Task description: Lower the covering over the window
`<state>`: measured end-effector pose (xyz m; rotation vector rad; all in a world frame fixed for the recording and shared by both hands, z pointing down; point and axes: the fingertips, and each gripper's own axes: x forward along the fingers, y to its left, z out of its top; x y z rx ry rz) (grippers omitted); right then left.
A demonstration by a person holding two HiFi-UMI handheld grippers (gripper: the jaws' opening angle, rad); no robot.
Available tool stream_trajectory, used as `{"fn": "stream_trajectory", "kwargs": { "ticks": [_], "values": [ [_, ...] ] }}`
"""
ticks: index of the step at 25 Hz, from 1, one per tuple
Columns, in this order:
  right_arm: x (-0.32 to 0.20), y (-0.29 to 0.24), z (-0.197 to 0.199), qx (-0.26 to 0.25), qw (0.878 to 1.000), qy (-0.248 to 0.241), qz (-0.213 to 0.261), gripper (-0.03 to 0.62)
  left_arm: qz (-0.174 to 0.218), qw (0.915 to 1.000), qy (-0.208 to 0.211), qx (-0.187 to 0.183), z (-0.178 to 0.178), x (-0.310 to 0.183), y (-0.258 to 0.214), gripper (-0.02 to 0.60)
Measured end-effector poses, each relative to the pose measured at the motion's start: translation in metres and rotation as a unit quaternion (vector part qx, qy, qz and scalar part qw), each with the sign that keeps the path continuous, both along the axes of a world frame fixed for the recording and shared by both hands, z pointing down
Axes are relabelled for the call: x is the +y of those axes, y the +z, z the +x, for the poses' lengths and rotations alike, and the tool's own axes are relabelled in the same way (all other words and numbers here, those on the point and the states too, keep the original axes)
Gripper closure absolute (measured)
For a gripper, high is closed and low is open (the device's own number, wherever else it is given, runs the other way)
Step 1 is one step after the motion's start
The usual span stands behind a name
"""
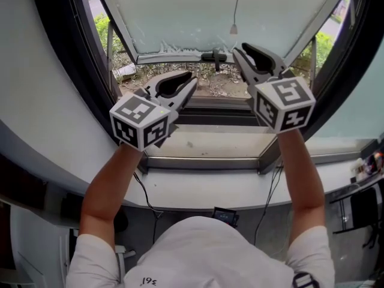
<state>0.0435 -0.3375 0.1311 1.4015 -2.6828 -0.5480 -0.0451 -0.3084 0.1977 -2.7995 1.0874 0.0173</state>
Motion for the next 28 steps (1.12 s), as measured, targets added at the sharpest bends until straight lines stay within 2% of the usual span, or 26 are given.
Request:
{"fn": "stream_trajectory", "kwargs": {
  "ticks": [4,7,11,16,20,28],
  "values": [
    [-0.008,-0.024,0.003,0.026,0.999,0.025,0.037,0.507,0.006,1.0,0.002,-0.002,0.003,-0.004,-0.009,0.522],
    [-0.012,-0.034,0.003,0.029,0.998,0.032,0.043,0.502,0.012,0.9999,0.004,-0.003,0.004,-0.004,-0.016,0.522],
    [-0.021,-0.044,-0.001,0.02,0.999,0.033,0.037,0.485,0.029,0.9995,0.004,-0.013,0.005,-0.003,-0.028,0.522],
    [-0.036,-0.051,-0.008,-0.006,1.0,0.022,0.005,0.477,0.042,0.9988,0.003,-0.023,0.008,0.0,-0.038,0.522],
    [-0.042,-0.052,-0.014,0.0,1.0,0.021,-0.003,0.477,0.055,0.998,-0.001,-0.031,0.008,0.002,-0.043,0.522],
    [-0.048,-0.053,-0.02,0.009,0.999,0.031,-0.002,0.482,0.055,0.998,-0.004,-0.03,-0.001,0.002,-0.042,0.522]
  ]
}}
